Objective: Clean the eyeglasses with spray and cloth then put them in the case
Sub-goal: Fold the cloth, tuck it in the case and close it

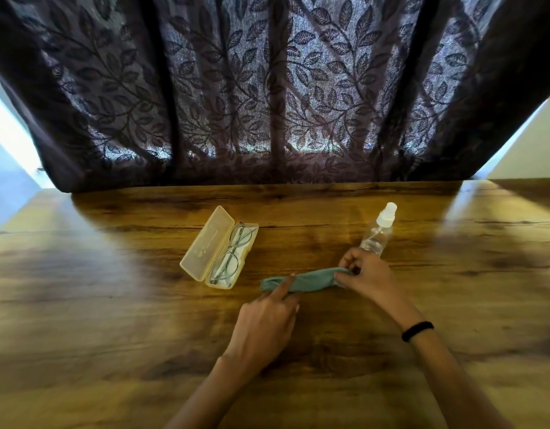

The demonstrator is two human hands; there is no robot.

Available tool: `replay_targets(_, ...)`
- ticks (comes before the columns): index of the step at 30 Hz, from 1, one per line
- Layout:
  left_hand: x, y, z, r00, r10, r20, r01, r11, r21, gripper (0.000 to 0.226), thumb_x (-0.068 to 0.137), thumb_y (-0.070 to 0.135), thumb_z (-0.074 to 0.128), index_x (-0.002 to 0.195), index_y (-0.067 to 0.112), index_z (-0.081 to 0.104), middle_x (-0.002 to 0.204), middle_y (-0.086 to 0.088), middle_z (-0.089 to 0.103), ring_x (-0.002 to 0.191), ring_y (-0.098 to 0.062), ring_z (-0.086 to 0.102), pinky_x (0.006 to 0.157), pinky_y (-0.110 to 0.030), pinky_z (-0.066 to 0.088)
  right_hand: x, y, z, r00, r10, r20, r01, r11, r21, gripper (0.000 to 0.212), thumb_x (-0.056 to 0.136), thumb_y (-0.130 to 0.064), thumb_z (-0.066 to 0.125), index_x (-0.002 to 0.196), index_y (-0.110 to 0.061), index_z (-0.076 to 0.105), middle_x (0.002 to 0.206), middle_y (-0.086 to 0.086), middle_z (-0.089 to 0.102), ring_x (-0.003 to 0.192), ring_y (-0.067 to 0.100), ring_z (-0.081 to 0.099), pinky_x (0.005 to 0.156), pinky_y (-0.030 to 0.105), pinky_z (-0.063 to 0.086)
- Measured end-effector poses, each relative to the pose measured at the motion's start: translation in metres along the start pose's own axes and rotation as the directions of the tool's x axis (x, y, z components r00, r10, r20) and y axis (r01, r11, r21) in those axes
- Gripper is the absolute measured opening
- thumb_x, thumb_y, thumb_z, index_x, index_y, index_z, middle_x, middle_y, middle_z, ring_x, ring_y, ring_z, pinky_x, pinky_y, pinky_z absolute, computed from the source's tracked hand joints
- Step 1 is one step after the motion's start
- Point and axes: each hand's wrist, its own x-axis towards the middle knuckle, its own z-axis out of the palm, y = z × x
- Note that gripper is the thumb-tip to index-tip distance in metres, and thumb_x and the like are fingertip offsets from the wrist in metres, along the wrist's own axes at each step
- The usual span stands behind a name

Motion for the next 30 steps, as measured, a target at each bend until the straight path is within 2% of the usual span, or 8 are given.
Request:
replay_targets(5, -0.011, -0.015, -0.011, 0.994, -0.071, -0.082, 0.068, 0.997, -0.039, 0.025, 0.095, 0.033, 0.039, 0.114, 0.027, 0.055, 0.141, 0.008, 0.044, 0.093, -0.007, 0.063, 0.066, -0.018, 0.053, 0.006, -0.020, 0.012, 1.000, -0.026, -0.010, 0.027, 0.999, 0.046, 0.017, 0.075, -0.023, 0.072, 0.083, -0.025, 0.057, 0.075, -0.009, 0.058, 0.072, 0.009, 0.060, 0.064, 0.026, 0.051)
replay_targets(9, -0.018, -0.026, -0.018, 0.984, -0.128, -0.121, 0.124, 0.991, -0.042, 0.028, 0.094, 0.031, 0.042, 0.119, 0.028, 0.054, 0.136, 0.010, 0.048, 0.093, -0.006, 0.063, 0.064, -0.016, 0.050, 0.010, -0.041, 0.031, 0.993, -0.113, 0.025, 0.113, 0.993, -0.020, 0.014, 0.075, -0.030, 0.073, 0.077, -0.025, 0.060, 0.072, -0.013, 0.056, 0.067, 0.003, 0.056, 0.056, 0.016, 0.043)
replay_targets(12, -0.022, -0.031, -0.020, 0.979, -0.150, -0.139, 0.144, 0.988, -0.055, 0.030, 0.094, 0.030, 0.043, 0.121, 0.026, 0.052, 0.134, 0.010, 0.050, 0.098, -0.009, 0.062, 0.068, -0.022, 0.054, 0.009, -0.055, 0.050, 0.988, -0.122, 0.092, 0.118, 0.992, 0.051, 0.013, 0.076, -0.027, 0.073, 0.079, -0.021, 0.062, 0.073, -0.010, 0.060, 0.061, -0.001, 0.060, 0.049, 0.010, 0.047)
replay_targets(15, -0.025, -0.035, -0.020, 0.978, -0.149, -0.144, 0.143, 0.988, -0.052, 0.033, 0.094, 0.029, 0.043, 0.126, 0.026, 0.049, 0.135, 0.010, 0.049, 0.101, -0.008, 0.061, 0.071, -0.025, 0.056, 0.009, -0.065, 0.066, 0.987, -0.115, 0.109, 0.119, 0.993, -0.028, 0.015, 0.077, -0.028, 0.071, 0.085, -0.017, 0.063, 0.077, -0.009, 0.057, 0.073, 0.003, 0.058, 0.062, 0.017, 0.051)
replay_targets(18, -0.027, -0.036, -0.021, 0.981, -0.134, -0.140, 0.126, 0.990, -0.064, 0.034, 0.094, 0.028, 0.042, 0.127, 0.027, 0.048, 0.135, 0.010, 0.049, 0.098, -0.007, 0.061, 0.069, -0.024, 0.056, 0.007, -0.072, 0.076, 0.983, -0.125, 0.138, 0.136, 0.988, -0.074, 0.019, 0.082, -0.033, 0.065, 0.088, -0.015, 0.063, 0.076, -0.007, 0.058, 0.070, 0.006, 0.058, 0.058, 0.014, 0.046)
replay_targets(21, -0.027, -0.037, -0.020, 0.981, -0.132, -0.144, 0.124, 0.990, -0.065, 0.033, 0.094, 0.028, 0.043, 0.126, 0.026, 0.049, 0.133, 0.009, 0.051, 0.098, -0.006, 0.061, 0.070, -0.020, 0.055, 0.005, -0.075, 0.078, 0.977, -0.135, 0.165, 0.145, 0.988, -0.050, 0.023, 0.090, -0.035, 0.053, 0.089, -0.014, 0.062, 0.078, 0.002, 0.066, 0.069, 0.011, 0.066, 0.060, 0.021, 0.052)
replay_targets(26, -0.025, -0.036, -0.018, 0.977, -0.135, -0.166, 0.126, 0.990, -0.059, 0.034, 0.094, 0.031, 0.040, 0.127, 0.026, 0.049, 0.134, 0.009, 0.051, 0.098, -0.007, 0.062, 0.069, -0.020, 0.053, 0.007, -0.063, 0.060, 0.986, -0.140, 0.086, 0.133, 0.988, 0.082, 0.016, 0.091, -0.021, 0.052, 0.105, -0.017, 0.060, 0.081, -0.009, 0.060, 0.055, -0.004, 0.060, 0.048, 0.009, 0.047)
replay_targets(30, -0.022, -0.031, -0.013, 0.983, -0.108, -0.146, 0.097, 0.992, -0.078, 0.034, 0.095, 0.033, 0.039, 0.128, 0.028, 0.047, 0.136, 0.011, 0.048, 0.095, -0.006, 0.062, 0.062, -0.014, 0.048, 0.002, -0.043, 0.044, 0.989, -0.148, 0.017, 0.145, 0.985, 0.089, 0.011, 0.089, -0.017, 0.056, 0.098, -0.019, 0.062, 0.083, -0.008, 0.059, 0.052, -0.004, 0.060, 0.049, 0.008, 0.048)
